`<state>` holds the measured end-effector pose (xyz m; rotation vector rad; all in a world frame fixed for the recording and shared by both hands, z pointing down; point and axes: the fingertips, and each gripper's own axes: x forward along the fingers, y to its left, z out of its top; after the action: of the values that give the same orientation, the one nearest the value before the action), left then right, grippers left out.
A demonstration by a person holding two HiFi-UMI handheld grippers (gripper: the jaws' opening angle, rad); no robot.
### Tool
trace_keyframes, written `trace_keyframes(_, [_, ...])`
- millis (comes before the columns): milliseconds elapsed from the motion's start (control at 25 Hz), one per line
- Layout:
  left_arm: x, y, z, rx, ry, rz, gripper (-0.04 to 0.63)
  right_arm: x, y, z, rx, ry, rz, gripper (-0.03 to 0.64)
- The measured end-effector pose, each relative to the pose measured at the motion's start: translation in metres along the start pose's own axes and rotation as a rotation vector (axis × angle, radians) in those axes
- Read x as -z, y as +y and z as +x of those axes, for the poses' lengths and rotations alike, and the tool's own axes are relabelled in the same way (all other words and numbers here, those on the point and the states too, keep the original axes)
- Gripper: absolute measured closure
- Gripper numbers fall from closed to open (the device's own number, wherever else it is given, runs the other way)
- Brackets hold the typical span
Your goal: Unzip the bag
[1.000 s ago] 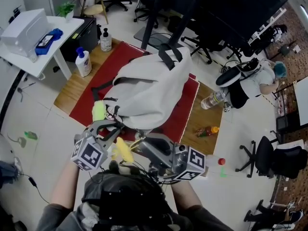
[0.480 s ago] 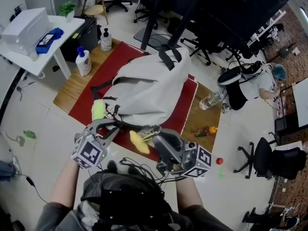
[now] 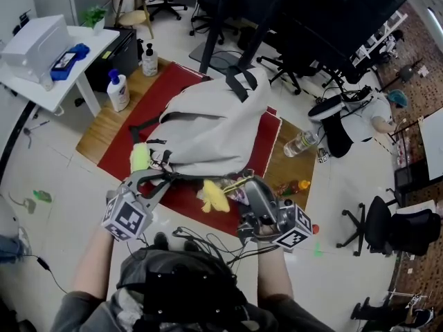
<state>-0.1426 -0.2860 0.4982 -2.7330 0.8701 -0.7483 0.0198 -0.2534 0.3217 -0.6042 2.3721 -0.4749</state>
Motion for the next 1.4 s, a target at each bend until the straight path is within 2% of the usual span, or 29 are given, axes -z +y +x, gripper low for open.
trace_keyframes(240, [-0.003, 0.000, 0.002, -0.016, 0.008, -0.024, 0.492, 0.004, 0.000, -0.004, 0.017, 0.037, -0.037, 0.569])
trace_keyframes(480, [-0.005, -0.003, -0.001, -0.076, -0.003, -0.051, 0.488, 0.020, -0.003, -0.011, 0.113, 0.107, -0.081, 0.566])
trace_keyframes(720, [-0.010, -0.011, 0.003, -0.128, -0.002, -0.058, 0.443, 0.039, -0.012, -0.021, 0.172, 0.189, -0.078, 0.543])
trace_keyframes(920, [-0.018, -0.016, 0.007, -0.121, -0.025, -0.074, 0.377, 0.070, -0.024, -0.023, 0.207, 0.310, -0.106, 0.512])
trace_keyframes(1080, [-0.025, -0.019, 0.010, -0.104, -0.057, -0.091, 0.343, 0.091, -0.028, -0.019, 0.201, 0.375, -0.124, 0.494])
trace_keyframes(1160, [-0.026, -0.020, 0.011, -0.099, -0.067, -0.103, 0.326, 0.101, -0.028, -0.018, 0.187, 0.412, -0.139, 0.465])
trace_keyframes(1280, [-0.032, -0.025, 0.006, -0.087, -0.085, -0.118, 0.286, 0.106, -0.023, -0.017, 0.175, 0.433, -0.150, 0.417])
trace_keyframes(1400, [-0.043, -0.029, -0.006, -0.089, -0.115, -0.131, 0.281, 0.099, -0.020, -0.021, 0.201, 0.421, -0.182, 0.403])
